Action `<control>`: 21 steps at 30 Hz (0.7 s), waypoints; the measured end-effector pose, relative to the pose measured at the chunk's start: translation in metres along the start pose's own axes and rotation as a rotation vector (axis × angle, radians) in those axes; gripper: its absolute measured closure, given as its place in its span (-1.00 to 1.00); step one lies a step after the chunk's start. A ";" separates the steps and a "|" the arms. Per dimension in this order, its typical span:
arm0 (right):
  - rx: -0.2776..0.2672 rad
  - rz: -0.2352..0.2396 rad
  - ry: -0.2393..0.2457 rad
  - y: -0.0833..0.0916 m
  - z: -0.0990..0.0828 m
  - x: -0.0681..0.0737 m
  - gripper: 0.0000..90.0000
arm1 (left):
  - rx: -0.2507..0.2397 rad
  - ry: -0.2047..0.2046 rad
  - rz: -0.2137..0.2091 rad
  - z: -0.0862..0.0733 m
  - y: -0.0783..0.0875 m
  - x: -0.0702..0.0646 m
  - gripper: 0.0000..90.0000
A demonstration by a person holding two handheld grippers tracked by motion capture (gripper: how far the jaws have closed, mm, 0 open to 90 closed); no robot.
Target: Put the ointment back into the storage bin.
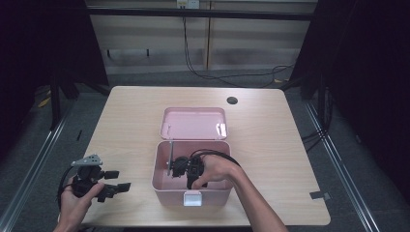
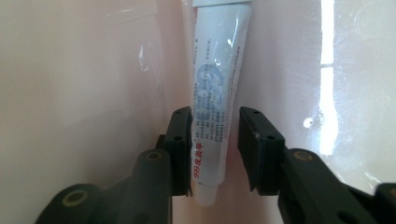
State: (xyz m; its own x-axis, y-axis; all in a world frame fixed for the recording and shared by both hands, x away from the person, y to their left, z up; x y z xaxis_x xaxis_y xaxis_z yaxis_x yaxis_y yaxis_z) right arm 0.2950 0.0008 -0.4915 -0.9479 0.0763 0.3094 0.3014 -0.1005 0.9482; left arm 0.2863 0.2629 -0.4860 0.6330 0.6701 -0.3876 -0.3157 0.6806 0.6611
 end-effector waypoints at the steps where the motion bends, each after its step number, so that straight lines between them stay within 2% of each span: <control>1: -0.008 -0.007 0.010 0.001 -0.001 -0.001 0.45 | 0.000 0.000 -0.002 0.000 0.000 0.000 -0.53; 4: -0.029 -0.011 0.005 0.004 -0.002 0.000 0.44 | 0.000 0.000 0.000 0.000 0.000 0.000 -0.53; 9: -0.018 -0.013 -0.010 0.009 -0.006 0.001 0.41 | 0.000 0.002 -0.001 0.000 0.000 0.000 -0.53; 15: -0.043 -0.040 -0.022 0.023 -0.011 0.002 0.39 | 0.004 0.001 0.000 0.000 -0.001 0.000 -0.53; 21: -0.066 -0.035 -0.045 0.035 -0.019 0.006 0.38 | 0.009 0.000 -0.006 -0.001 -0.001 0.000 -0.53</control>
State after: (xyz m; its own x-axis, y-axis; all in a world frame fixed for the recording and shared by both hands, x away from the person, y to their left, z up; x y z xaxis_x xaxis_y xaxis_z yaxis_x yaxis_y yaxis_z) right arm 0.2982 -0.0209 -0.4583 -0.9516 0.1255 0.2806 0.2594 -0.1623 0.9520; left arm 0.2862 0.2625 -0.4869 0.6350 0.6661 -0.3912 -0.3058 0.6818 0.6646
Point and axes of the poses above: each handheld gripper's, and its own axes: y roughly backward along the jaws, z roughly out of its top, x roughly to its left, the point moved 5 cm from there along -y, roughly forward along the jaws, and after that the axes turned 5 degrees about y, right-handed, at the moved point
